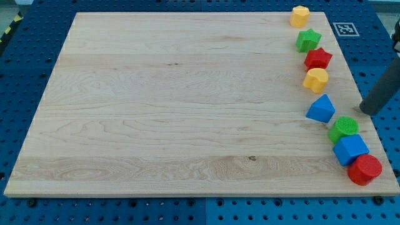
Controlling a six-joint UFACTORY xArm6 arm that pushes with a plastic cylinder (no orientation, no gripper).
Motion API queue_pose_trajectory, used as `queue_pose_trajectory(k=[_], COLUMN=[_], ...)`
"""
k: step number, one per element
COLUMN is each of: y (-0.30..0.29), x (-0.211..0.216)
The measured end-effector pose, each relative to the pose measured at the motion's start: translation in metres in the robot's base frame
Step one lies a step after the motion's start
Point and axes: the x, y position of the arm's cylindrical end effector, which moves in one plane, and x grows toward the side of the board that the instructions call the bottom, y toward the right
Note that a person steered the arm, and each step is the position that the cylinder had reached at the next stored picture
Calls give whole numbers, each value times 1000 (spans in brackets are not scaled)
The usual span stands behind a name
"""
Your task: Move the blue triangle towards to the left side of the board
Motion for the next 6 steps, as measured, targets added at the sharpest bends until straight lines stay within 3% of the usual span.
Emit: queue_pose_trajectory(k=[3, 6], y=[-126, -113], x=[-10, -15])
